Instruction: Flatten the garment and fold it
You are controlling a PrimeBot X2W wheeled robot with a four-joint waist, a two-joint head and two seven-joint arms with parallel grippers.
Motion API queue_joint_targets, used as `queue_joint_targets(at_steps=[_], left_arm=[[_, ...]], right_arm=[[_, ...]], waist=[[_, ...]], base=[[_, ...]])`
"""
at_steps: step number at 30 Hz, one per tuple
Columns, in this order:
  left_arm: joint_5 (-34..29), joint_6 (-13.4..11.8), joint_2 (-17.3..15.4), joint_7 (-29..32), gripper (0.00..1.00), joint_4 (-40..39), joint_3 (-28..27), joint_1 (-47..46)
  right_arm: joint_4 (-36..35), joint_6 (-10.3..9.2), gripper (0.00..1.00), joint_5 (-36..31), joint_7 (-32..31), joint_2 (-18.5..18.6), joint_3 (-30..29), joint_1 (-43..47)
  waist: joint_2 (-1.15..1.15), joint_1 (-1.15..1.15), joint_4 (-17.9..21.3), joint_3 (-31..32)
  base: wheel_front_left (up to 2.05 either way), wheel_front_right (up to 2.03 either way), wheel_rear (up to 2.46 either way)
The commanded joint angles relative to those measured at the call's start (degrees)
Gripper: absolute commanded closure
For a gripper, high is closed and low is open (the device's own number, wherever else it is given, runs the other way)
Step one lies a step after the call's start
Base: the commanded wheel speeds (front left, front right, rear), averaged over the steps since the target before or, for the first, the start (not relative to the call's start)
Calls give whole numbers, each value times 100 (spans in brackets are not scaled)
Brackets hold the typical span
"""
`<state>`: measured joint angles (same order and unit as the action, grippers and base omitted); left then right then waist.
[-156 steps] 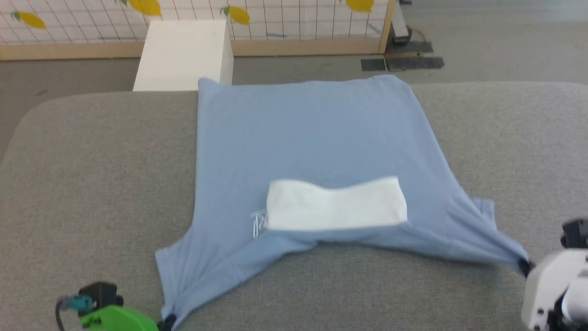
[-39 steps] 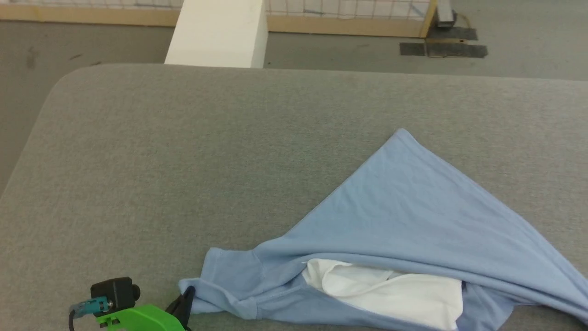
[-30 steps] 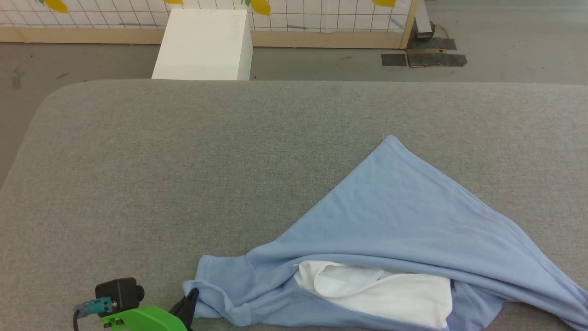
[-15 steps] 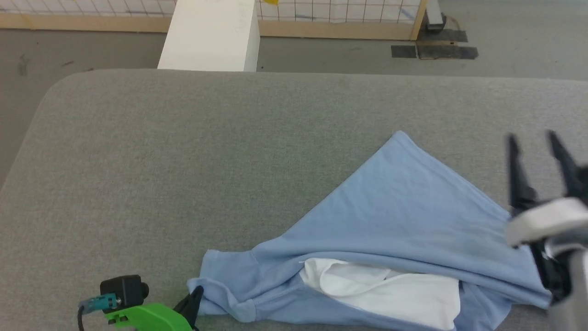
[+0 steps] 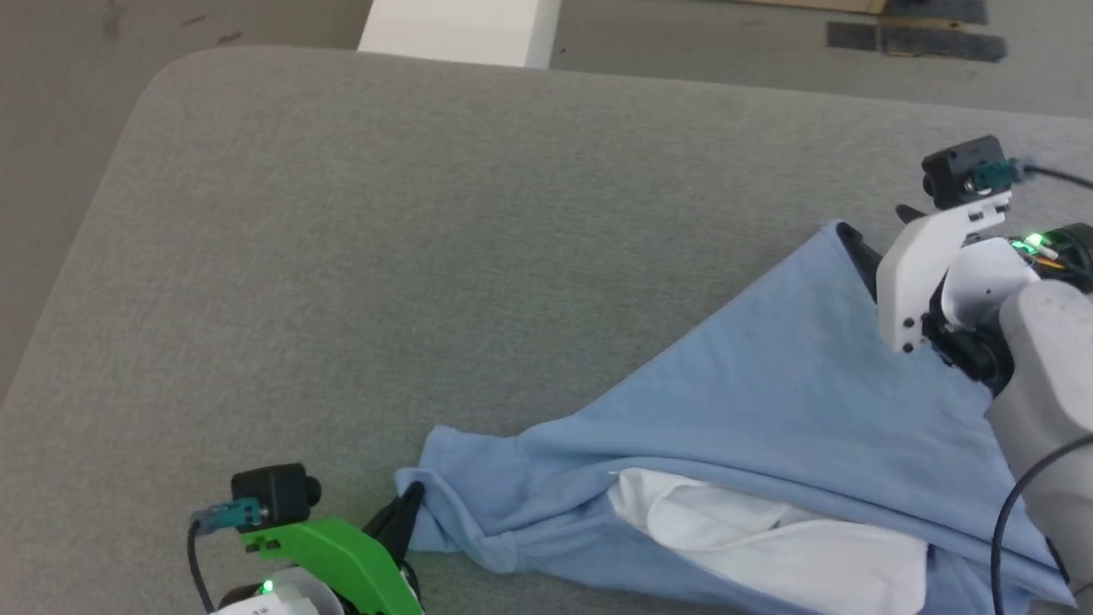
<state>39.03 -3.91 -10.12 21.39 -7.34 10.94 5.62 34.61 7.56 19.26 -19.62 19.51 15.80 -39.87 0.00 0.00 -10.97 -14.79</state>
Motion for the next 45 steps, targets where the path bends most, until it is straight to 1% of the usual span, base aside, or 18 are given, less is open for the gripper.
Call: queue_joint_targets(at_steps=[1, 6, 9, 10, 11, 12, 13, 14, 16, 19, 23, 26, 28, 31, 34, 37, 42, 45], left_arm=[[53, 47, 52, -53, 100, 46, 33, -118], [48, 95, 120, -110, 100, 157, 123, -198], [42, 114, 133, -127, 100, 195, 155, -241], [42, 115, 136, -135, 100, 207, 160, -254], [41, 114, 138, -145, 100, 214, 160, -261], [40, 111, 139, -156, 100, 221, 158, -265], [39, 107, 137, -162, 100, 224, 155, -263], [39, 97, 135, -168, 100, 226, 150, -257], [36, 74, 130, -171, 100, 226, 145, -236], [37, 40, 119, -165, 100, 214, 137, -192], [36, -33, 59, -142, 100, 168, 87, -65], [34, -98, 0, -113, 100, 97, 43, 66], [34, -140, -40, -88, 100, 38, 16, 154], [34, -200, -103, -43, 100, -70, -21, 292], [28, -248, -164, -10, 100, -172, -55, 412], [7, -283, -220, -1, 100, -275, -85, 490], [-94, -281, -266, -249, 100, -390, -192, 457], [-253, -221, -358, -501, 100, -446, -265, 321]], right_arm=[[178, -8, 0, 53, -223, 31, 50, -179], [744, -8, 0, 128, -1149, 22, 236, -536], [917, -8, 1, 128, -1525, 31, 348, -669], [973, -8, 23, 121, -1651, 33, 385, -708], [1007, -8, 52, 119, -1729, 32, 402, -736], [1056, -8, 73, 116, -1827, 24, 405, -757], [1077, -8, 91, 112, -1896, 15, 427, -762], [1096, -8, 100, 108, -1947, 12, 436, -759], [1048, -8, 100, 59, -1842, 28, 465, -712], [862, -8, 100, -25, -1254, 70, 516, -509], [537, -8, 100, -79, 36, 63, 423, 7], [308, -8, 100, -49, 1182, -68, 76, 533], [132, -8, 100, -48, 1801, -160, -127, 920], [-147, -8, 100, -32, 2491, -313, -507, 1546], [-456, -8, 100, -71, 2850, -487, -862, 2136], [-869, -8, 100, -216, 2948, -676, -1274, 2756], [-1778, -8, 100, -490, 2787, -1054, -1911, 3672], [-2476, -8, 100, -676, 2467, -1205, -2193, 4087]], waist=[[0, 0, -313, -264], [0, 0, -494, -376], [0, 0, -534, -428], [0, 0, -539, -439], [0, 0, -538, -445], [0, 0, -530, -444], [0, 0, -519, -438], [0, 0, -498, -423], [0, 0, -451, -370], [0, 0, -359, -240], [0, 0, -187, 28], [0, 0, -40, 261], [0, 0, 67, 414], [0, 0, 244, 619], [0, 0, 418, 777], [0, 0, 588, 892], [0, 0, 800, 1039], [0, 0, 923, 1104]], base=[[0, 0, 0], [0, 0, 0], [0, 0, 0], [0, 0, 0], [0, 0, 0], [0, 0, 0], [0, 0, 0], [0, 0, 0], [0, 0, 0], [0, 0, 0], [0, 0, 0], [0, 0, 0], [0, 0, 0], [0, 0, 0], [0, 0, 0], [0, 0, 0], [0, 0, 0], [0, 0, 0]])
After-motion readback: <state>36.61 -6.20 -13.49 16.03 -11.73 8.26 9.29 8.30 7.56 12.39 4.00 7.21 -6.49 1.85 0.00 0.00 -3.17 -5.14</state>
